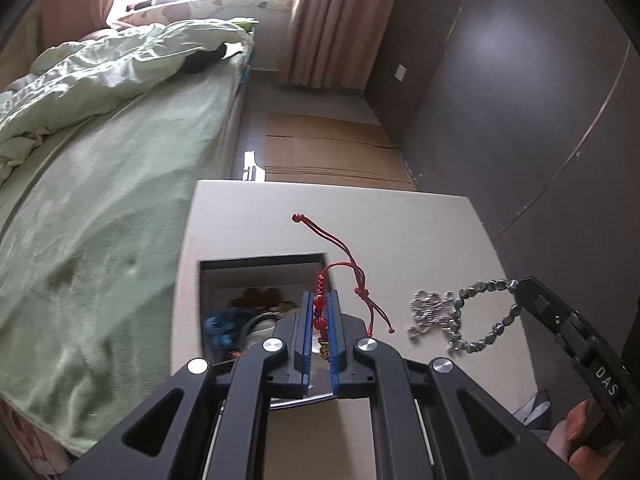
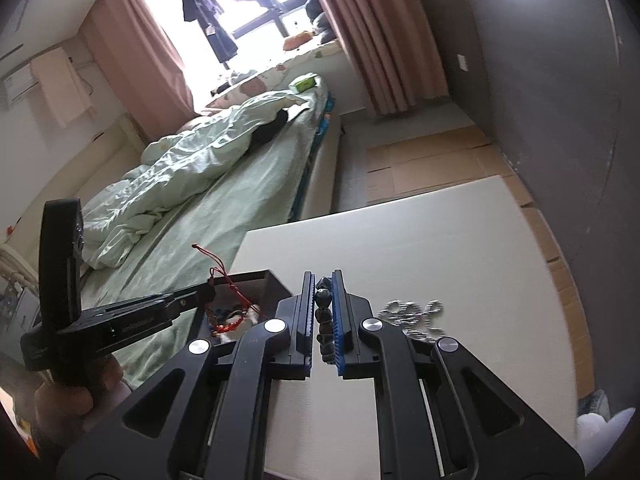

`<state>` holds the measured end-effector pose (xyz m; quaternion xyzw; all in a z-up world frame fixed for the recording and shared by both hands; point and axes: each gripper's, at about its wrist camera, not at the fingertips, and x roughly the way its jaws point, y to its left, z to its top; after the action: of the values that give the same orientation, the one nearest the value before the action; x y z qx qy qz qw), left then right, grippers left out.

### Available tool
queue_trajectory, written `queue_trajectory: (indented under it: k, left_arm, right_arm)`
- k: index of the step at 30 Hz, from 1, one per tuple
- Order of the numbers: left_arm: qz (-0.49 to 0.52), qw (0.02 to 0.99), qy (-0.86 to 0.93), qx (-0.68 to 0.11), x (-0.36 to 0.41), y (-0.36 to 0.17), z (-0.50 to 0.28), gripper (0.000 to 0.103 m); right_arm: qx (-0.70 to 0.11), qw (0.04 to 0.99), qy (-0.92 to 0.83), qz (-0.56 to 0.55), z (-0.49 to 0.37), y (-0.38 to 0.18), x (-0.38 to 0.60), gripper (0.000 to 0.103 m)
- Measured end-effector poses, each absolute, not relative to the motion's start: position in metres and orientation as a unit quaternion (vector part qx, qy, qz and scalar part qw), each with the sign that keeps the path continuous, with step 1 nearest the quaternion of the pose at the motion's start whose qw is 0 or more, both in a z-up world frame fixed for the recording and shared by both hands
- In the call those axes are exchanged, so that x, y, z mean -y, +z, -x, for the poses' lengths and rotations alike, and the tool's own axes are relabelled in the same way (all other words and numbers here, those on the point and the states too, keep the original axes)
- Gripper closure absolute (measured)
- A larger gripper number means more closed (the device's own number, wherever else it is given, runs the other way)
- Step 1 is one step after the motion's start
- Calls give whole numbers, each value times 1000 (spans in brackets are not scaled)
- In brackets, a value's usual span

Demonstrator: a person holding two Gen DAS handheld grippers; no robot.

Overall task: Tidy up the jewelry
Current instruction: 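Lower the red bracelet into the box with the left gripper while the right drops the bead bracelet in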

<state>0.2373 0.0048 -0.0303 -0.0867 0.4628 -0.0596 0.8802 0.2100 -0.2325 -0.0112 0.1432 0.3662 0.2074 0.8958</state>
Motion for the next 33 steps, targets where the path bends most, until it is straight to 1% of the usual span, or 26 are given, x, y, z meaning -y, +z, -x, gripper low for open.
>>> queue_trajectory:
  k: [9, 19, 22, 23, 24, 25, 26, 33]
  left_arm:
    - [87, 871, -30, -483, -35, -47, -232, 98]
    - [84, 862, -24, -499, -39, -59, -240, 98]
    - [83, 861, -31, -501, -38, -60, -241, 96]
    - [86, 860, -33, -501, -39, -60, -241, 85]
    - [89, 861, -32, -499, -40, -58, -241, 77]
    - [93, 864, -30, -494, -43, -56, -241, 59]
    - [97, 869, -28, -485, -45, -52, -239, 47]
    - [122, 878, -29, -462, -60, -34, -231, 47]
  right_arm:
    - [-364, 895, 225, -129, -204, -10, 208, 94]
    - [-361, 895, 224, -133, -203, -11, 207, 94]
    - [-359, 895, 229, -132, -201, -10, 204, 94]
    - [-357, 895, 232, -133, -201, -9, 202, 94]
    - [-355, 895, 234, -133, -201, -8, 200, 94]
    - [-353, 895, 238, -134, -201, -7, 197, 94]
    - [-351, 895, 241, -134, -199, -6, 195, 94]
    - [-339, 889, 277, -138, -201, -3, 171, 94]
